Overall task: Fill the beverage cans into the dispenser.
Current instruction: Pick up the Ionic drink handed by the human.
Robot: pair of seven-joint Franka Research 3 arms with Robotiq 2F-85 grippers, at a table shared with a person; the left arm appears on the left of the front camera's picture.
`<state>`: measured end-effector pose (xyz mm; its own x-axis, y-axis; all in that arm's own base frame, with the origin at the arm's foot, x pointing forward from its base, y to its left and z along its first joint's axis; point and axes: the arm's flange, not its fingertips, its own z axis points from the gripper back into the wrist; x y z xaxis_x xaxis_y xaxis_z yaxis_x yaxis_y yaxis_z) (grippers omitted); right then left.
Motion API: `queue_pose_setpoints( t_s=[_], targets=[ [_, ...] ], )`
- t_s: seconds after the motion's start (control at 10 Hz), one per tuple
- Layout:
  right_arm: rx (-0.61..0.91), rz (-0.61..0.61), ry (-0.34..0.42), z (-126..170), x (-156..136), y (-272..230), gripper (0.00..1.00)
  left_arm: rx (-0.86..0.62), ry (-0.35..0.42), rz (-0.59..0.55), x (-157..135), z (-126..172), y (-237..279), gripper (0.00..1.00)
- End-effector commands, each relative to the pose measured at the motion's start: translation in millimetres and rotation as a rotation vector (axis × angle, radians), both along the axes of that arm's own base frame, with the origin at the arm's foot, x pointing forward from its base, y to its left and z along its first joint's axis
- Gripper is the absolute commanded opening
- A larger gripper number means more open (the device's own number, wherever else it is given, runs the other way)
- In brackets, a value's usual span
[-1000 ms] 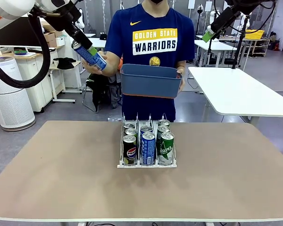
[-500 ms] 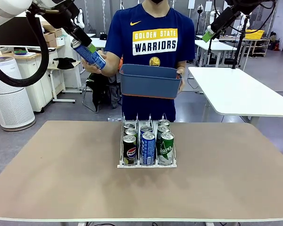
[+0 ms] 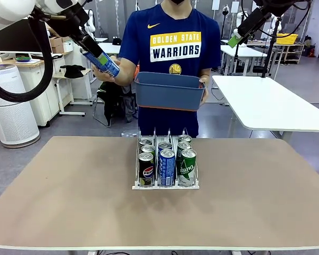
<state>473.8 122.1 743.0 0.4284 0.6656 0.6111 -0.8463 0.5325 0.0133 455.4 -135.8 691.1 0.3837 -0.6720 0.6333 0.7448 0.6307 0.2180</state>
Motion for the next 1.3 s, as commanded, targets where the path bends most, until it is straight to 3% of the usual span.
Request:
queue_pose_setpoints(
  t_s=[0.0, 0.6, 1.2],
  targets=[
    [0.01, 0.011, -0.008, -1, -1, -1, 1.0, 0.02, -0.015, 0.029, -7, -5, 2, 1.0],
    [0.01, 0.011, -0.008, -1, -1, -1, 1.0, 0.012, -0.016, 0.01, -9, 4, 1, 1.0],
    [0.01, 0.011, -0.008, -1, -1, -1, 1.0, 0.029, -0.026, 0.074, -13, 5, 9, 1.0]
  ],
)
